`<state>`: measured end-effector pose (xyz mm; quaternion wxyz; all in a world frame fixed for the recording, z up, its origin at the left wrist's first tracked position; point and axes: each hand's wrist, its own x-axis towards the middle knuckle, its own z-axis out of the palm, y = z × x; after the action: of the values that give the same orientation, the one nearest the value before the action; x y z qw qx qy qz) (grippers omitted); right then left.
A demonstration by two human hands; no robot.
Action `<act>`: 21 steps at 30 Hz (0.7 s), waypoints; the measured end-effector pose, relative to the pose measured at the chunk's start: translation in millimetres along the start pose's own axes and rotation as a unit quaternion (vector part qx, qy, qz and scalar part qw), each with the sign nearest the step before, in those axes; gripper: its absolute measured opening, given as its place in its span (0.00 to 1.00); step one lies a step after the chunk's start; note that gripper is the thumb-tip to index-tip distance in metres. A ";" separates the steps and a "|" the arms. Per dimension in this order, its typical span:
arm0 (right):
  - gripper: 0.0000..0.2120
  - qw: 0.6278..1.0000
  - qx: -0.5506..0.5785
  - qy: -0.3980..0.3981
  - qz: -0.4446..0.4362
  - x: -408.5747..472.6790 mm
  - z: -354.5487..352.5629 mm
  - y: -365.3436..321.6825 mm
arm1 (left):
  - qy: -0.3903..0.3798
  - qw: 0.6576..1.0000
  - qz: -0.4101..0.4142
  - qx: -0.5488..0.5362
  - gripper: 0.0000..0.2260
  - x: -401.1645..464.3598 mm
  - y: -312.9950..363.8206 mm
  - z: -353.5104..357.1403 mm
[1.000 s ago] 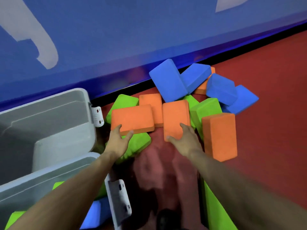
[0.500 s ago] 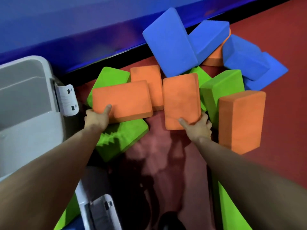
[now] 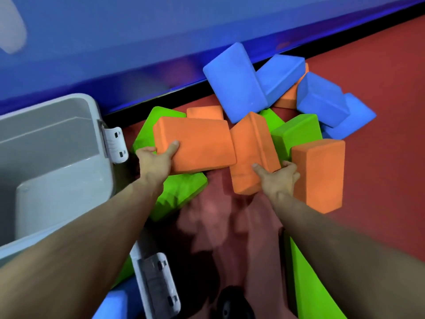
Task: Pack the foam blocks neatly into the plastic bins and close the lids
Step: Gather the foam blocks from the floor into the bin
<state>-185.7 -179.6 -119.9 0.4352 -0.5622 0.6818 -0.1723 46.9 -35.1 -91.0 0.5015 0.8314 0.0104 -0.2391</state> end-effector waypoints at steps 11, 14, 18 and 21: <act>0.44 0.991 0.017 -0.040 -0.126 -153.4 -66.7 -102.1 | -0.018 0.992 0.060 -0.106 0.36 -107.5 75.9 -181.4; 0.41 0.981 0.017 -0.081 -0.174 -208.5 -56.3 -120.4 | 0.005 0.992 0.072 -0.107 0.26 -134.9 68.5 -259.7; 0.43 0.961 -0.013 -0.150 -0.232 -282.6 -35.1 -129.4 | 0.068 0.990 0.068 -0.105 0.32 -173.2 35.4 -359.2; 0.43 0.943 -0.067 -0.196 -0.260 -334.4 -15.6 -124.4 | 0.115 0.986 0.051 -0.107 0.29 -194.5 -7.3 -423.0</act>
<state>-124.9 84.5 112.6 0.4618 -0.7702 0.4233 -0.1196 36.5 366.7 144.2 0.5944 0.7945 0.0510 -0.1130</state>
